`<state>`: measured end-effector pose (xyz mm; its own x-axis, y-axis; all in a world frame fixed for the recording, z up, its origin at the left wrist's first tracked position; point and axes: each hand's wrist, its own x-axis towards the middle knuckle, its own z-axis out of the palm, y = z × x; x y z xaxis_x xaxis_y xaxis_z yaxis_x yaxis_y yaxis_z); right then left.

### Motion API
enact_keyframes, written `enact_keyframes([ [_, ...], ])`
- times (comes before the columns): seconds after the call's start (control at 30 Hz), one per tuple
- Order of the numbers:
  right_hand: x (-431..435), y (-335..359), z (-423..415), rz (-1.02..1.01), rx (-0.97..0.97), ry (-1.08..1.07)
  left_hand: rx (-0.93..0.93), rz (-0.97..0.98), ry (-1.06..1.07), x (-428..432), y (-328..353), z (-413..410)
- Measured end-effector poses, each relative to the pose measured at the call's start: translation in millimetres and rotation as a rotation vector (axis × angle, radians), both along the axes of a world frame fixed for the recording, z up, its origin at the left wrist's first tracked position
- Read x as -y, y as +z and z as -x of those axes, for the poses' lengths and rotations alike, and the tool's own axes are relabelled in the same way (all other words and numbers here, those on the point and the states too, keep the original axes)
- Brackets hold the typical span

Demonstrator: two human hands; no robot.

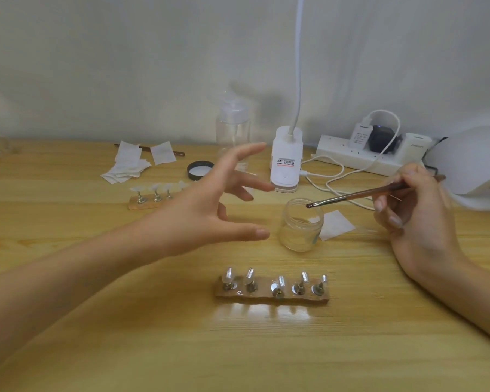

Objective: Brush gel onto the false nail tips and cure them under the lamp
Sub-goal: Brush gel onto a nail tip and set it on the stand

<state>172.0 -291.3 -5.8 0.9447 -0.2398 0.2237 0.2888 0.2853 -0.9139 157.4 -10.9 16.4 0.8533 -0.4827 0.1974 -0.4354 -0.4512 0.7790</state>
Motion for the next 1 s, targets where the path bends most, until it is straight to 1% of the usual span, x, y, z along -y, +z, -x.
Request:
enact_keyframes([
  [0.1,-1,0,1,0.015,0.026,0.011,-0.055,-0.102,-0.109,13,-7,-25],
  [0.2,1,1,1,0.058,0.054,0.012,-0.068,-0.091,-0.168,30,-11,-40],
  [0.3,5,3,0,0.117,0.075,0.002,-0.043,-0.079,-0.191,42,-15,-47],
  [0.4,9,6,-2,0.137,0.098,-0.006,-0.013,-0.055,-0.172,42,-21,-48],
  [0.63,18,7,-5,0.098,0.057,-0.042,0.016,-0.024,-0.09,40,-28,-43],
  [0.73,18,9,-3,0.047,0.117,0.009,0.043,-0.017,-0.068,37,-29,-41],
  [0.87,15,9,1,0.144,0.249,0.136,0.048,-0.012,-0.048,35,-31,-41],
  [1.0,14,8,2,0.257,0.303,0.195,0.048,-0.019,-0.042,34,-32,-42],
])
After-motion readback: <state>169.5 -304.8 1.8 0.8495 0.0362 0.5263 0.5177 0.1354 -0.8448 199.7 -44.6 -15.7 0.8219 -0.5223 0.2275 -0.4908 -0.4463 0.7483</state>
